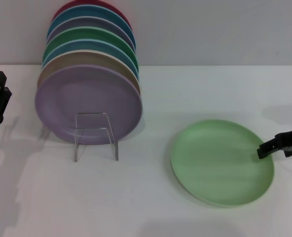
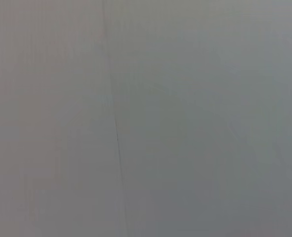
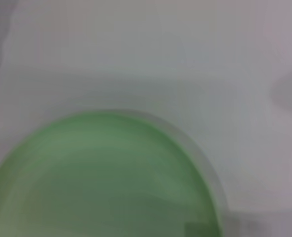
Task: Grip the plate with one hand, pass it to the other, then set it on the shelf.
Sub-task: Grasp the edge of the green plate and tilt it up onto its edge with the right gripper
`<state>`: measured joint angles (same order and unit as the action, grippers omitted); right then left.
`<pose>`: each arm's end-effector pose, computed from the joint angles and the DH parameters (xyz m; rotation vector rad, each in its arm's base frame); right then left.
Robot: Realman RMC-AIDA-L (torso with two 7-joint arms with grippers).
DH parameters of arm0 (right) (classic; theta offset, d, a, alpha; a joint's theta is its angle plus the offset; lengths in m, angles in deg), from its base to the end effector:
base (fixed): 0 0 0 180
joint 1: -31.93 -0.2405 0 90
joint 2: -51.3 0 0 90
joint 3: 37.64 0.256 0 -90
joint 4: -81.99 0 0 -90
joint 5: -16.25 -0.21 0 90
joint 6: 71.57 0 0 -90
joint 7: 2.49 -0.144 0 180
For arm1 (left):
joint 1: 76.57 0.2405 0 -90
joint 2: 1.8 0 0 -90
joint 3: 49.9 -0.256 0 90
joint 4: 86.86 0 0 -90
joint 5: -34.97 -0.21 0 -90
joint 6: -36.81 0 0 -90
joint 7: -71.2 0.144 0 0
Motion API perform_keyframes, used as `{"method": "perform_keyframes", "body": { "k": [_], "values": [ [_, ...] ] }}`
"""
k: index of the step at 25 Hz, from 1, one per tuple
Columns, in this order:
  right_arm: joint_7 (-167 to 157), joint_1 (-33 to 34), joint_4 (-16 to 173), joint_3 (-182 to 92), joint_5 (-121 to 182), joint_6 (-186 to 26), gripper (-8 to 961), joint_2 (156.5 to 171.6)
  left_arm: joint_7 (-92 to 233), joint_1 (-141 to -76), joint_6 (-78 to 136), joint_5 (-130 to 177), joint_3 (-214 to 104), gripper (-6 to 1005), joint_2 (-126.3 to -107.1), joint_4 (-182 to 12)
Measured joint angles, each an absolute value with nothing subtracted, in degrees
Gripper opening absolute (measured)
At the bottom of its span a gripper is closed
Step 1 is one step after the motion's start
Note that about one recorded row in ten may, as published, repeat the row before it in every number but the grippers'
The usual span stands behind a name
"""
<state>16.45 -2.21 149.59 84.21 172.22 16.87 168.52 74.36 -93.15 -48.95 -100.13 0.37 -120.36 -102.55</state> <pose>0.2608 0.3658 0.0555 -2.0663 1.6093 -0.3085 -0.3077 0.2857 0.0097 -1.4660 -0.2039 -0.7997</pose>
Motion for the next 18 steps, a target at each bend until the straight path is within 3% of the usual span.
{"method": "perform_keyframes", "body": {
  "k": [18],
  "values": [
    [16.59, -3.75, 145.46, 83.55, 173.77, 14.42, 759, 168.29, 74.36, -93.29, -48.75, -100.13, 0.37, 784, -120.27, -102.4]
  ]
}}
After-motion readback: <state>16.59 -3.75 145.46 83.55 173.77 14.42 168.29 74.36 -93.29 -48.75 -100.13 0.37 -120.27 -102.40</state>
